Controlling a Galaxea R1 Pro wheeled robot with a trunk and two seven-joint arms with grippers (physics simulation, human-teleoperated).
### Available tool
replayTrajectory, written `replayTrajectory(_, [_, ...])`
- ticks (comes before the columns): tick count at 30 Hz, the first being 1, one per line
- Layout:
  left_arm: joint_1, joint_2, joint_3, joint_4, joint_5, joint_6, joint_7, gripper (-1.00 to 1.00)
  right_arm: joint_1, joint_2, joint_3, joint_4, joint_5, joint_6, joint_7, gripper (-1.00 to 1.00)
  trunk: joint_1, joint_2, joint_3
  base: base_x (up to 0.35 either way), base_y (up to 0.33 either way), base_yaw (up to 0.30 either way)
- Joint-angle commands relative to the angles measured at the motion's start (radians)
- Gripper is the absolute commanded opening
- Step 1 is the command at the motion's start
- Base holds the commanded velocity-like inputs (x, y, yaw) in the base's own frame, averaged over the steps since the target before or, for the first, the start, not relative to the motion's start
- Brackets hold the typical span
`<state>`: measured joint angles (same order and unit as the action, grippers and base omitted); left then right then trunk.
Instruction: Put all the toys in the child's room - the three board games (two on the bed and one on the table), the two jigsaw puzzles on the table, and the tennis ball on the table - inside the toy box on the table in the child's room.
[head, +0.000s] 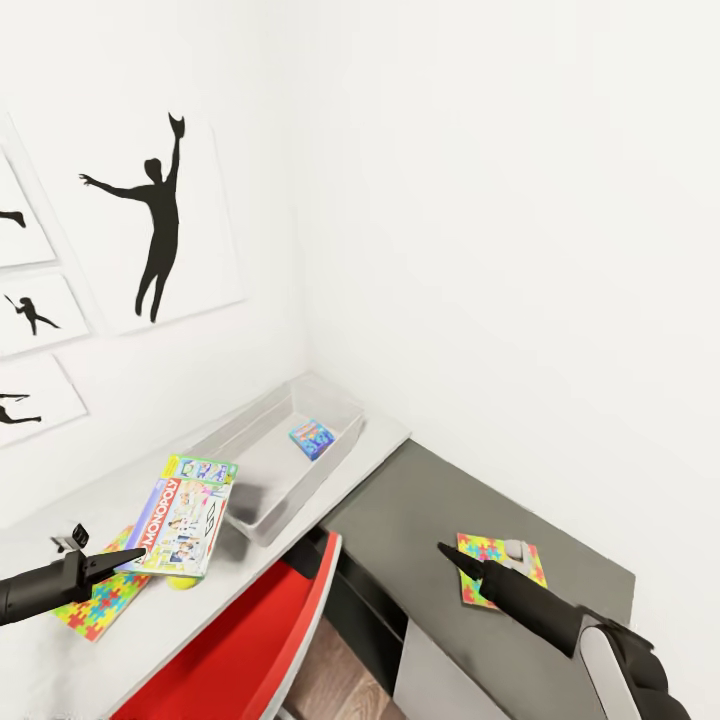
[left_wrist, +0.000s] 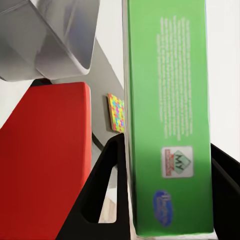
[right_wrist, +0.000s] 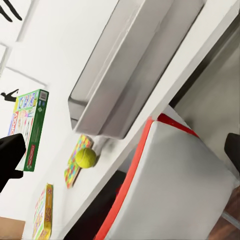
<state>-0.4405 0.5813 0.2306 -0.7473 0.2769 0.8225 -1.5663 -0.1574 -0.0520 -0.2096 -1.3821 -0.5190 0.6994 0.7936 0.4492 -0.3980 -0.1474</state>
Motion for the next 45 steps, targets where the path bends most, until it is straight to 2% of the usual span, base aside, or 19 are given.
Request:
replayTrajectory(1, [-0.001, 0.0, -0.001, 0.0, -0.001, 0.01, -0.005, -1.0, -0.001, 0.0, -0.001, 0.0, -0.004, 0.006, 0.001, 1.0, 0.001, -0.002, -0.002, 0.131, -0.128, 0.288])
replayTrajectory(10, [-0.001, 0.0, -0.001, 0.0, -0.001, 0.01, -0.005, -1.0, -0.001, 0.0, -0.004, 0.0, -0.004, 0.006, 0.001, 1.0, 0.001, -0.002, -0.002, 0.131, -0.025, 0.208])
replayTrajectory(25, [-0.001, 0.0, -0.001, 0.0, -0.001, 0.01, -0.005, -1.0, -0.001, 0.0, -0.008, 0.003, -0.004, 0.005, -0.002, 1.0, 0.001, -0.002, -0.002, 0.148, -0.012, 0.008])
replayTrajectory(45, [-0.001, 0.0, 0.001, 0.0, -0.001, 0.01, -0.005, -1.0, -0.001, 0.0, -0.01, 0.001, -0.006, 0.008, 0.001, 1.0, 0.001, -0.002, -0.002, 0.01, 0.0, 0.0])
